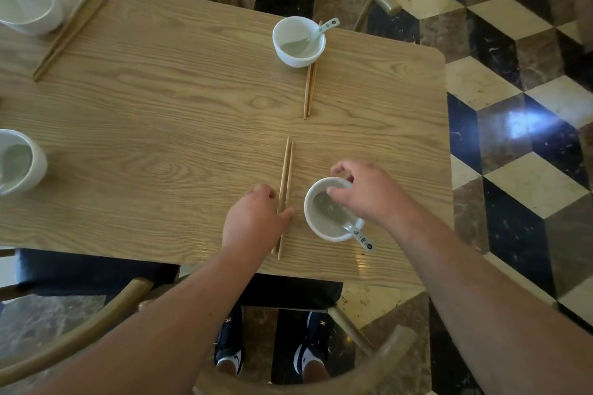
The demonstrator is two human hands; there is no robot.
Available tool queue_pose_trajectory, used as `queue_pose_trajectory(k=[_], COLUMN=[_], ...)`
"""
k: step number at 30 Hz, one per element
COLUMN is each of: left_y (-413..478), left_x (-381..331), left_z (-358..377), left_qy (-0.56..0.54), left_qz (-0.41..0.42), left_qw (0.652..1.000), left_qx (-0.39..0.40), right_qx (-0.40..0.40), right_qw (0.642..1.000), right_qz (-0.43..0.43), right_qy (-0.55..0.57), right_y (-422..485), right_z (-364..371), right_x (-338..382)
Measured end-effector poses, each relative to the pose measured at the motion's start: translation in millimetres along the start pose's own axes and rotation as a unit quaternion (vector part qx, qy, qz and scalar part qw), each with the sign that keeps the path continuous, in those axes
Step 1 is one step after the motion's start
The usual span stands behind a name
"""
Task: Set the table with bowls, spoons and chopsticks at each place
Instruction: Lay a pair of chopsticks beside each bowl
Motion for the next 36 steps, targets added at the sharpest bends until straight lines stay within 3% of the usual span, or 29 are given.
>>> queue_pose_trajectory(k=[2,8,23,36], left_y=[3.7,3.7,0.2,-0.6], left_x=[-4.7,-2.0,7.7,10.2], left_z=[1.9,8.0,7.2,6.3], left_qy=[0.003,0.019,0.018,0.004], left_qz=[0.003,0.01,0.008,0.001], left_qw=[1.0,1.0,1.0,1.0], left_qx=[-0.002,-0.006,-0.015,-0.019], right_qx=[0.007,-0.073,-0.097,-0.128], right_qw=[1.0,0.996,0.992,0.968], right_qz=[0.006,-0.001,0.01,0.088], right_qy=[0.003,0.06,0.076,0.197], right_y=[-8.1,-0.6,-4.1,-23.0], right_z=[10.2,15.5,19.4,45.7], right_x=[-18.2,-36.2,-40.0,-45.3])
Point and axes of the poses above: each hand's wrist, its own y-axis towards the middle knuckle, its own z-axis out of the palm, x = y × z, the point moved 3 cm from there along y, towards the middle knuckle, and after that the axes turned 8 degrees about x, right-handed, at the moved point
